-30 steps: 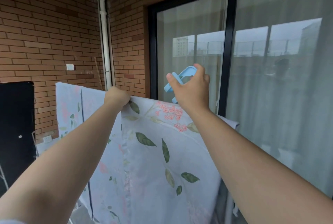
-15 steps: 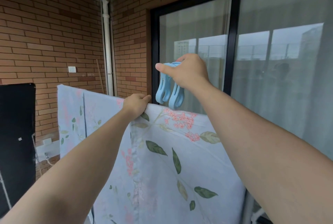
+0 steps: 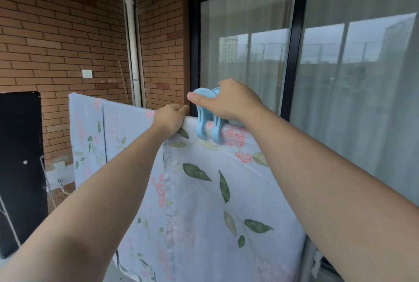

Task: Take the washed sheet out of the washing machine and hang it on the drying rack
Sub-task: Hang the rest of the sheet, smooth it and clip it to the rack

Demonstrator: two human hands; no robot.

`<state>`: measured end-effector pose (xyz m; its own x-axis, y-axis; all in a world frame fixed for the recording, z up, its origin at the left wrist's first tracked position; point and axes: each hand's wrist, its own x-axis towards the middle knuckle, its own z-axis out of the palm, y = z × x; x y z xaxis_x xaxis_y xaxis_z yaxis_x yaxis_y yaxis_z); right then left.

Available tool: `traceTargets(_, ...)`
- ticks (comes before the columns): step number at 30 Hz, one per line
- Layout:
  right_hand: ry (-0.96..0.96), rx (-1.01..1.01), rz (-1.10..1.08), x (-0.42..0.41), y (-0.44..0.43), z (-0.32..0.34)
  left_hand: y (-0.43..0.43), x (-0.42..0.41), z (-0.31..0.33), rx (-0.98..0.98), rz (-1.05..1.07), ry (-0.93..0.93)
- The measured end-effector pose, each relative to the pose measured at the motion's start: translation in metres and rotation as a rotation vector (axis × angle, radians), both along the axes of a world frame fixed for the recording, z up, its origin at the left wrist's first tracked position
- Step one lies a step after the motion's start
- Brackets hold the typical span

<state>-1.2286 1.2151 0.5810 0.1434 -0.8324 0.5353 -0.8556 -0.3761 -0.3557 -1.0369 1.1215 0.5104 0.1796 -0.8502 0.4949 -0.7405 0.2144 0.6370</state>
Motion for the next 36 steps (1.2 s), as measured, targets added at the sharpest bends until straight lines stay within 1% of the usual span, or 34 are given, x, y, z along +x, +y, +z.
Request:
traceTargets(2, 0.076, 0.085, 0.041, -0.011, 0.012, -0.001, 0.001, -0.001, -0.002, -0.05, 0.043, -0.043)
traceTargets(3, 0.055, 0.117, 0.066, -0.023, 0.019, -0.004, 0.004, -0.005, -0.005, -0.103, 0.086, -0.094)
traceTargets(5, -0.02, 0.149, 0.095, -0.053, 0.029, -0.014, 0.011, -0.009, -0.011, -0.282, 0.189, -0.197)
traceTargets(7, -0.105, 0.136, 0.072, -0.084, 0.041, -0.027, 0.028, -0.014, -0.017, -0.434, 0.23, -0.208)
traceTargets(9, -0.278, 0.118, 0.031, -0.121, 0.052, -0.049, 0.048, -0.035, -0.026, -0.492, 0.132, -0.126)
traceTargets(12, -0.619, 0.123, -0.019, -0.168, 0.063, -0.106, 0.083, -0.068, -0.045, -0.521, 0.013, 0.095)
traceTargets(14, -0.696, 0.182, -0.07, -0.188, 0.073, -0.151, 0.104, -0.082, -0.058, -0.604, 0.02, 0.171)
traceTargets(16, -0.647, 0.345, -0.082, -0.208, 0.084, -0.199, 0.125, -0.101, -0.075, -0.681, 0.016, 0.152)
traceTargets(19, -0.469, 0.726, 0.037, -0.227, 0.109, -0.263, 0.16, -0.138, -0.105, -0.672, -0.079, 0.03)
traceTargets(21, -0.394, 0.889, 0.137, -0.235, 0.118, -0.297, 0.178, -0.159, -0.124, -0.635, -0.165, -0.069)
traceTargets(23, -0.329, 0.995, 0.22, -0.242, 0.118, -0.327, 0.192, -0.178, -0.137, -0.614, -0.222, -0.13)
traceTargets(25, -0.224, 1.052, 0.252, -0.243, 0.119, -0.343, 0.204, -0.191, -0.142, -0.596, -0.243, -0.127)
traceTargets(26, -0.197, 1.049, 0.246, -0.244, 0.121, -0.348, 0.211, -0.199, -0.144, -0.589, -0.25, -0.115)
traceTargets(28, -0.147, 0.992, 0.211, -0.249, 0.122, -0.359, 0.224, -0.213, -0.147, -0.581, -0.263, -0.096)
traceTargets(31, -0.014, 0.903, 0.202, -0.259, 0.119, -0.371, 0.24, -0.23, -0.152, -0.555, -0.276, -0.097)
traceTargets(32, -0.01, 0.908, 0.2, -0.265, 0.117, -0.374, 0.244, -0.237, -0.153, -0.535, -0.278, -0.092)
traceTargets(36, -0.109, 0.92, 0.229, -0.275, 0.11, -0.379, 0.251, -0.254, -0.154, -0.476, -0.255, -0.075)
